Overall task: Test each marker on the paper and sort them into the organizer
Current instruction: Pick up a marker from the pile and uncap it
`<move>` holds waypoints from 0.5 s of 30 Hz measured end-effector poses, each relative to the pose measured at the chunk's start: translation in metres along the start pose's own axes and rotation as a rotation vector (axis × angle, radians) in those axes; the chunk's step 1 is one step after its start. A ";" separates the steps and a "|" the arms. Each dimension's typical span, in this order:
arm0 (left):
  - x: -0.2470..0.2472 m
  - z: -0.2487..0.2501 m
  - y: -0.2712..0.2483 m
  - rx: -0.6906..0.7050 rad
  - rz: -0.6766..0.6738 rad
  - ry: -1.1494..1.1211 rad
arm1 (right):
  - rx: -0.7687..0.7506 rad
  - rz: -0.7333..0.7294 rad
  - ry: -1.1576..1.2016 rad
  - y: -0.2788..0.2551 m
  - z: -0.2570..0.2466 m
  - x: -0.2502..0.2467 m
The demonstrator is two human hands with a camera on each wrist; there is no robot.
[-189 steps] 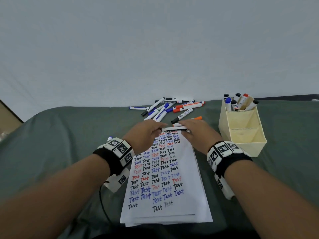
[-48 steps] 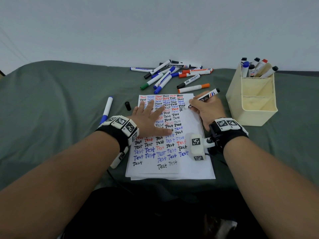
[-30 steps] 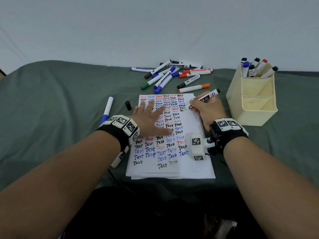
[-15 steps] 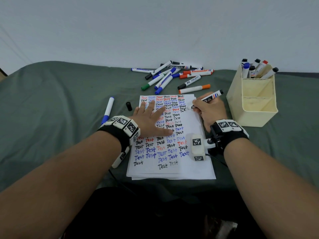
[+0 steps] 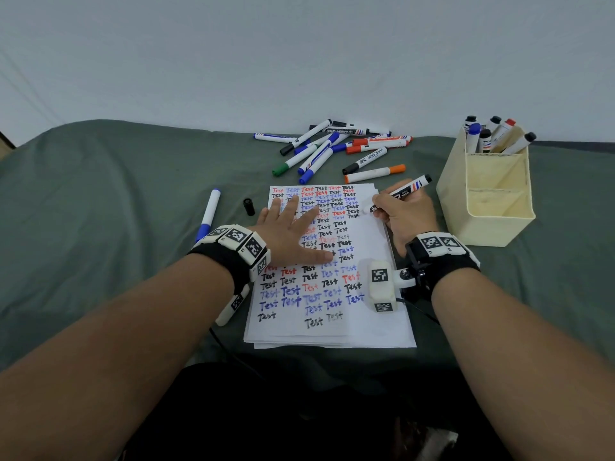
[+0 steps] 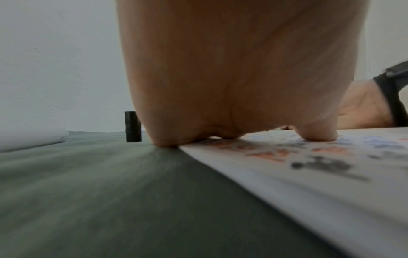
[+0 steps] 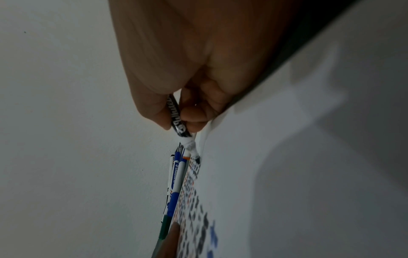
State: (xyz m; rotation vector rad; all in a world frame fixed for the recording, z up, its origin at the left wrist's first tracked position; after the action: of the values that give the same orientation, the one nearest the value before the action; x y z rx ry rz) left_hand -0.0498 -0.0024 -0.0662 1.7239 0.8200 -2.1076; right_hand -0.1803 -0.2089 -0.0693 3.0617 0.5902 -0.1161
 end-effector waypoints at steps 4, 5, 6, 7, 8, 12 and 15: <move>0.000 0.000 0.001 -0.005 0.003 -0.001 | 0.005 0.014 0.028 -0.001 0.000 0.000; 0.001 -0.001 0.001 -0.006 0.005 0.000 | 0.002 0.016 0.022 -0.001 0.000 0.000; 0.001 -0.001 0.002 -0.007 0.007 0.001 | -0.002 0.016 0.010 -0.001 0.000 -0.001; 0.001 -0.001 0.002 -0.007 0.008 0.002 | -0.004 0.016 -0.003 -0.001 -0.001 -0.001; 0.002 -0.001 0.003 -0.007 0.010 0.003 | -0.007 0.015 -0.015 0.000 -0.001 -0.001; 0.003 -0.002 0.004 -0.005 0.012 0.001 | -0.009 0.016 -0.042 0.000 -0.001 -0.001; 0.003 -0.002 0.004 -0.002 0.013 0.006 | -0.003 0.008 -0.031 -0.001 0.000 -0.002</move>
State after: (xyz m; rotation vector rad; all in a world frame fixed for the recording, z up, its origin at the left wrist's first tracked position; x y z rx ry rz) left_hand -0.0463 -0.0038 -0.0704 1.7304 0.8101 -2.0943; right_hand -0.1821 -0.2089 -0.0686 3.0532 0.5757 -0.1620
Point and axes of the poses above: each hand's wrist, its own y-axis towards the middle knuckle, its own x-axis out of the palm, z = x × y, the point moved 3 cm from there along y, towards the middle knuckle, and after that the axes turned 13 degrees about z, right-handed, at the moved point
